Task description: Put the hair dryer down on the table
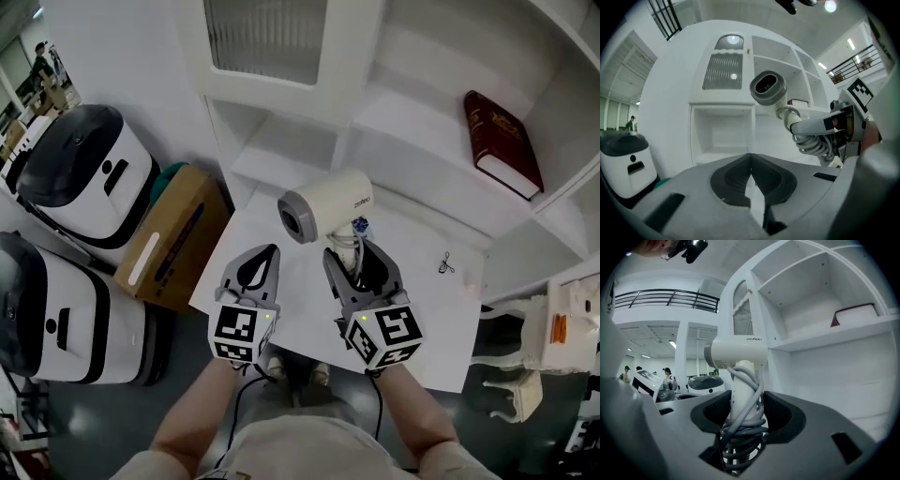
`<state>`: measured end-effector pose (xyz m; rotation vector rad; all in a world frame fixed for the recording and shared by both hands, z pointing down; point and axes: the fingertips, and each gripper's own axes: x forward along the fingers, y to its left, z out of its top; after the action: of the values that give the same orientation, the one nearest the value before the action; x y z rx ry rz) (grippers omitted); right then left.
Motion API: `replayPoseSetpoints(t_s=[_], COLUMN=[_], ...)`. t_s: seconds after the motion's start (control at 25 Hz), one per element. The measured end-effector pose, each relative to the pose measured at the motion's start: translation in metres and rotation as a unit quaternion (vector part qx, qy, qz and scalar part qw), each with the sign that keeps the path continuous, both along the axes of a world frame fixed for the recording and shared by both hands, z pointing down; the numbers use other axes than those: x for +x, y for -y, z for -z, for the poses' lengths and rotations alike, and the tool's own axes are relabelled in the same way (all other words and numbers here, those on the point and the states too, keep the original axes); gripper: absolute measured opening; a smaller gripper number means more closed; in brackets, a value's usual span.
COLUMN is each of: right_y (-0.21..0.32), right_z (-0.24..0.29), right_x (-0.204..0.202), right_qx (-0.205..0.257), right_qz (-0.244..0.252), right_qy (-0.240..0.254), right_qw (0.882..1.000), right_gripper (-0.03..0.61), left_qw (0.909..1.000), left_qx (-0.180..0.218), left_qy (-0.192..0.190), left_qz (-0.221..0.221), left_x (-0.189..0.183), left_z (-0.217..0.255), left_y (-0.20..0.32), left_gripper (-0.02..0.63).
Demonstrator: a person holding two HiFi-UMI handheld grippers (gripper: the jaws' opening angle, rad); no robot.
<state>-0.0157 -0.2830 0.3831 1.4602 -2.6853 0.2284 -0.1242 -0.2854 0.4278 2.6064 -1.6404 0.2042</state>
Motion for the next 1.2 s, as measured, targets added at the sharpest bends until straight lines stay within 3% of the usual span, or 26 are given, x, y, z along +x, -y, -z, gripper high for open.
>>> replayPoseSetpoints(t_s=[0.2, 0.52, 0.84, 1.2], right_y=[0.026, 0.045, 0.057, 0.058], right_z=[-0.069, -0.186, -0.294, -0.365], right_x=[0.000, 0.002, 0.012, 0.023], right_qx=[-0.059, -0.157, -0.255, -0.340], right_qz=[-0.020, -0.042, -0.064, -0.076], right_qy=[-0.014, -0.027, -0.059, -0.111], right_qw=[0.998, 0.986, 0.963, 0.931], right_gripper=[0.221, 0.221, 0.221, 0.221], left_qw=[0.9962, 0.9883, 0.9766, 0.9614], left_qx=[-0.084, -0.152, -0.215, -0.275], left_qy=[-0.021, -0.014, -0.008, -0.007], left_qz=[0.013, 0.010, 0.010, 0.014], left_x=[-0.008, -0.006, 0.002, 0.006], left_z=[-0.077, -0.183, -0.260, -0.304], left_y=[0.021, 0.052, 0.061, 0.061], left_gripper=[0.012, 0.012, 0.012, 0.012])
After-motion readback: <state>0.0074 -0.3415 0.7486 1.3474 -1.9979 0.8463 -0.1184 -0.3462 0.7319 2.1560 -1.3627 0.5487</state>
